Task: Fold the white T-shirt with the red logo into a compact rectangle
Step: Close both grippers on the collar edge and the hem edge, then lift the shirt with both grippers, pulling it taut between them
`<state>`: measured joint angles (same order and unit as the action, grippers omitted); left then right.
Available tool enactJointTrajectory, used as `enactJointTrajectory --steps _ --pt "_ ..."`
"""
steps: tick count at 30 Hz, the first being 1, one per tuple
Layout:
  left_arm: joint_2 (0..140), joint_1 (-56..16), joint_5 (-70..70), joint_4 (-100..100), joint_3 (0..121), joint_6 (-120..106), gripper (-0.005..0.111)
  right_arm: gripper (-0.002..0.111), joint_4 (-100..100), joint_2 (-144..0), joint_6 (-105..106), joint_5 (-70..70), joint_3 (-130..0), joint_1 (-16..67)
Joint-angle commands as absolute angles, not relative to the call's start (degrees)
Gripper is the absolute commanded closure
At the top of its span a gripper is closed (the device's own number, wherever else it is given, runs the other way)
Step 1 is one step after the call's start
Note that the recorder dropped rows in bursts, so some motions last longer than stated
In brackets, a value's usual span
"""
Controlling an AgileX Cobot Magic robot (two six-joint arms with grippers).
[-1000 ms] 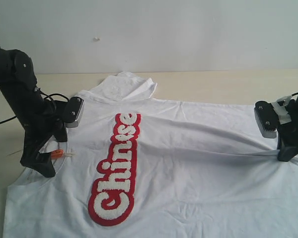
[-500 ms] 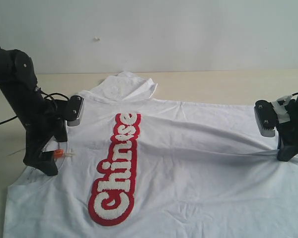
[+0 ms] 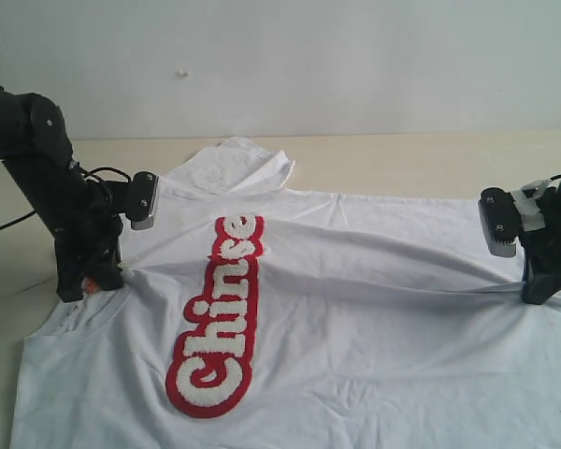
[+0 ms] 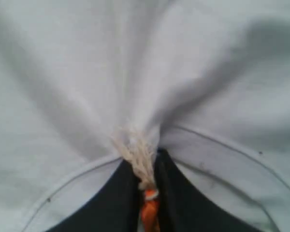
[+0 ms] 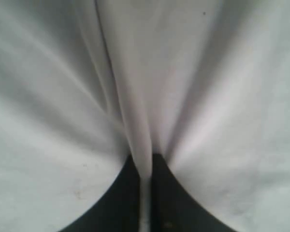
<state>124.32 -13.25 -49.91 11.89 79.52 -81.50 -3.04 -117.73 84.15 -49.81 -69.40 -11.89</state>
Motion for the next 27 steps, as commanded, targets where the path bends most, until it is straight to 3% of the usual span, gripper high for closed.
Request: enactJointTrajectory --steps 1,9,10,27 --pt "127.7 -13.1 -54.1 10.8 77.5 -80.5 0.074 0.108 -1.6 -120.0 83.3 -49.5 -68.4 -12.0" --pt "127.3 -13.1 -58.4 9.4 77.5 -78.6 0.005 0.108 -1.6 -120.0 82.4 -49.3 -68.4 -12.0" --pt "127.1 -13.1 -59.0 8.2 77.5 -77.8 0.002 0.108 -1.6 -120.0 82.4 -49.3 -68.4 -12.0" --pt "131.9 -13.3 -55.8 -1.0 77.5 -71.0 0.002 0.108 -2.7 -119.5 81.2 -47.9 -68.4 -12.0"
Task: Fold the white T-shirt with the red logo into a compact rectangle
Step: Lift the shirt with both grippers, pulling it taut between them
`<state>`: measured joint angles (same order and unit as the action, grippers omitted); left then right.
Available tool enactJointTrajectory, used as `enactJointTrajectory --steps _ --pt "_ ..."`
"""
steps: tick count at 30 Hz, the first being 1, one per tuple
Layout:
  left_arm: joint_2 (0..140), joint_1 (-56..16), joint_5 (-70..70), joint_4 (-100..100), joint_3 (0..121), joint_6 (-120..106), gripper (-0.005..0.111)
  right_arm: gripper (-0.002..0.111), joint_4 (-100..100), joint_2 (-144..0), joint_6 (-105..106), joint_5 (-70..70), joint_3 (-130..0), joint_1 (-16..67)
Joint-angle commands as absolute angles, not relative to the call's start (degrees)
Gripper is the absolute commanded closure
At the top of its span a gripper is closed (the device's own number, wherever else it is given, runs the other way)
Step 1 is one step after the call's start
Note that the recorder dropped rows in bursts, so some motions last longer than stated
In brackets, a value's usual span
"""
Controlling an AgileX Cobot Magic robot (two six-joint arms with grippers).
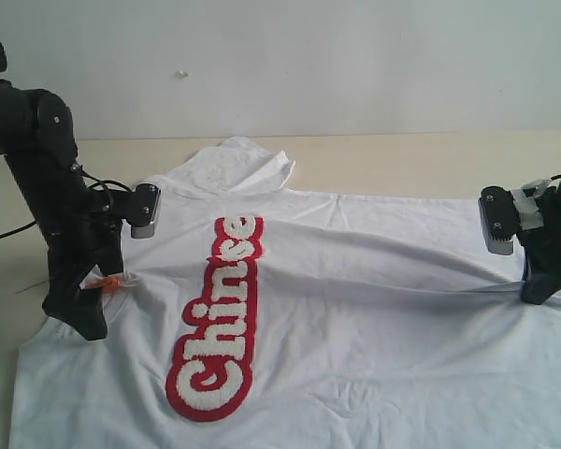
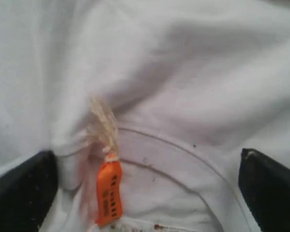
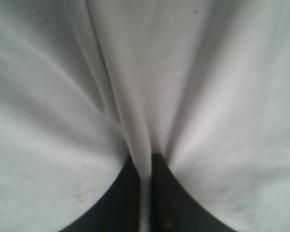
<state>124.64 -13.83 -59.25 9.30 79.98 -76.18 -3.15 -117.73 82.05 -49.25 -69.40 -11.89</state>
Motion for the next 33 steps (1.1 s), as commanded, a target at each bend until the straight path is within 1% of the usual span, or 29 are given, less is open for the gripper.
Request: enactJointTrajectory --steps 1,13,16,25,33 --pt "131.9 -13.3 -55.4 -1.4 77.5 -70.2 0.002 0.108 -2.7 -119.4 81.2 -47.6 -68.4 -12.0" --pt "130.6 -13.3 -53.6 -0.9 77.5 -67.0 0.002 0.108 -3.0 -118.0 79.6 -46.9 -68.4 -12.0" --pt "130.6 -13.3 -55.2 0.0 77.5 -61.5 0.002 0.108 -2.9 -118.0 79.2 -46.9 -68.4 -12.0" --pt "130.6 -13.3 -53.2 -2.4 77.5 -61.0 0.002 0.108 -2.9 -118.0 78.7 -46.9 -68.4 -12.0" --pt "130.6 -13.3 -55.5 -2.6 77.5 -61.6 0.002 0.108 -3.0 -118.0 77.9 -46.9 -68.4 -12.0"
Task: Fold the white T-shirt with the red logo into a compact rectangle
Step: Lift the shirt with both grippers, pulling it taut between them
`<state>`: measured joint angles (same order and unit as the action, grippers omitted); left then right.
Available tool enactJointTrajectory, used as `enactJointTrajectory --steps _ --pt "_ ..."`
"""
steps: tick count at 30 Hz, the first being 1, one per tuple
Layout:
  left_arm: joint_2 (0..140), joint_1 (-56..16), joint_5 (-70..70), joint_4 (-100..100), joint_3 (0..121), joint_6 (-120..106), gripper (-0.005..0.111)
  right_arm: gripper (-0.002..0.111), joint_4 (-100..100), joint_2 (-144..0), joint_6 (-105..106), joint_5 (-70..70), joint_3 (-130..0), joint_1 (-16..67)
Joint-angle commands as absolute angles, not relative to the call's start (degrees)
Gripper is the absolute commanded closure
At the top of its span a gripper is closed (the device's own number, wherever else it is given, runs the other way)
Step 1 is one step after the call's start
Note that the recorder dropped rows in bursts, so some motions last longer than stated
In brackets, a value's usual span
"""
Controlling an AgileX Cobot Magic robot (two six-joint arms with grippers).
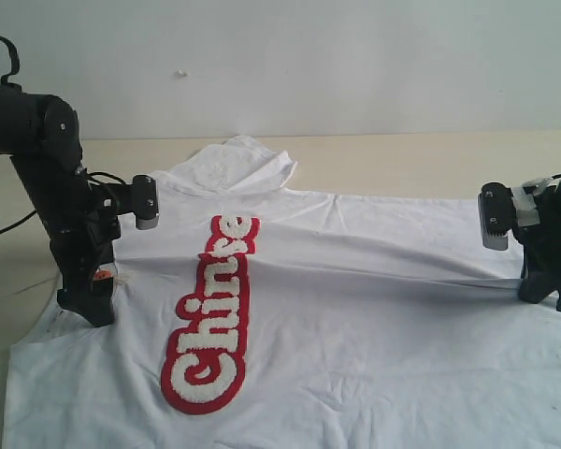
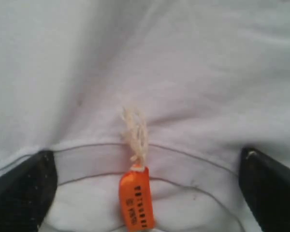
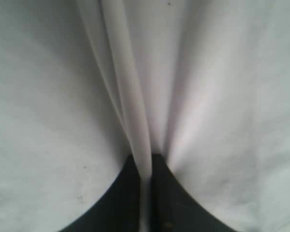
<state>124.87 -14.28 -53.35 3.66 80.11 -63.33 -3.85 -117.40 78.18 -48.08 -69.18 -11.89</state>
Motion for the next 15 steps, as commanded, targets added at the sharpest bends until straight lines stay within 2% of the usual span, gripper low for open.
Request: enactJointTrajectory --steps 1,3,5,7,10,11,15 --pt "130.6 -13.3 -55.7 -2.7 77.5 -61.8 0.002 0.108 -2.8 -118.0 78.2 -46.9 -68.4 -12.0" --pt "130.6 -13.1 -56.0 -3.6 77.5 -62.4 0.006 0.108 -2.8 -118.0 78.3 -46.9 -68.4 -12.0" --pt "130.6 -13.1 -56.1 -4.3 77.5 -62.5 0.018 0.108 -2.8 -118.0 78.3 -46.9 -68.4 -12.0" --pt "130.6 -13.1 -55.9 -4.5 77.5 -62.5 0.044 0.108 -2.8 -118.0 78.3 -46.9 -68.4 -12.0" --pt "130.6 -13.1 -55.1 -4.5 77.5 -62.0 0.099 0.108 -2.8 -118.0 78.3 -46.9 -68.4 -12.0" --pt "130.6 -13.1 -55.1 -4.5 77.5 -62.1 0.106 0.108 -2.8 -118.0 78.3 -46.9 -68.4 -12.0" --pt "130.5 -13.3 -56.2 -5.0 77.5 -61.4 0.103 0.108 -2.8 -118.0 78.2 -47.2 -68.4 -12.0"
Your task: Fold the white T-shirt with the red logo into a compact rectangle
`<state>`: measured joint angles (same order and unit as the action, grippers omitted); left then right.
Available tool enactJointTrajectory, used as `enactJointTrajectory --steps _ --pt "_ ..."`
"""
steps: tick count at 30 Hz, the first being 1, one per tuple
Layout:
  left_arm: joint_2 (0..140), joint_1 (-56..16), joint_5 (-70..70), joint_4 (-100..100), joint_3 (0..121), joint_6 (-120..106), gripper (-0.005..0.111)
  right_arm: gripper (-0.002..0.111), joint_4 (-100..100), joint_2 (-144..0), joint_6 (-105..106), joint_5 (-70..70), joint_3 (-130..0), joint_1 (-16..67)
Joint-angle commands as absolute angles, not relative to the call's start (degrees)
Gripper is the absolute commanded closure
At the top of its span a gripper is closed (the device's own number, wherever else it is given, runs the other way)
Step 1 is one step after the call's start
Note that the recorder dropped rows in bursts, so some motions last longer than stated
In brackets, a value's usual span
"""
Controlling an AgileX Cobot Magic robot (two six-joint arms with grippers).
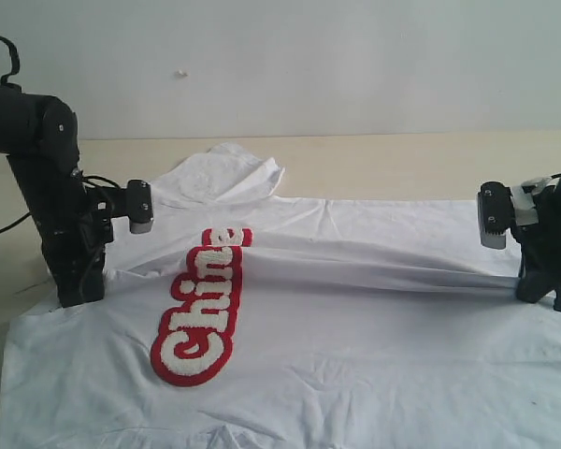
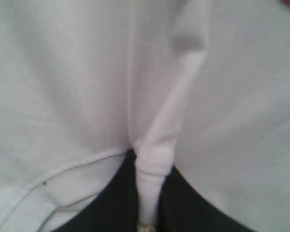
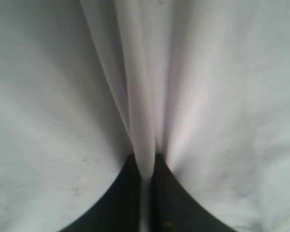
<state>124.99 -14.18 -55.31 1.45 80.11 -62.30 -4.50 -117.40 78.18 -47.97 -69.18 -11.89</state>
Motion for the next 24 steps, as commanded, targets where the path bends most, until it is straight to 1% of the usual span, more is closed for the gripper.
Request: enactJointTrajectory --steps 1,7,12,17,21,24 --pt "130.2 -13.3 -56.7 -6.3 77.5 -61.2 0.103 0.108 -2.7 -118.0 78.2 -47.8 -68.4 -12.0" --pt "122.8 -12.7 -56.1 -12.5 77.5 -59.4 0.103 0.108 -2.4 -113.6 82.7 -49.7 -68.4 -12.0" --pt "113.2 -12.0 -49.3 -11.2 77.5 -59.3 0.103 0.108 -2.6 -106.1 82.8 -47.6 -68.4 -12.0" --pt "104.6 -11.8 -47.6 -9.3 77.5 -59.2 0.103 0.108 -2.9 -98.5 82.8 -47.6 -68.4 -12.0" --pt "97.5 -11.9 -49.9 -9.3 77.5 -59.6 0.103 0.108 -5.2 -91.2 82.8 -47.7 -68.5 -12.0" --pt "90.6 -12.0 -56.3 -14.4 77.5 -59.7 0.103 0.108 -5.6 -85.8 82.8 -52.3 -71.1 -12.0"
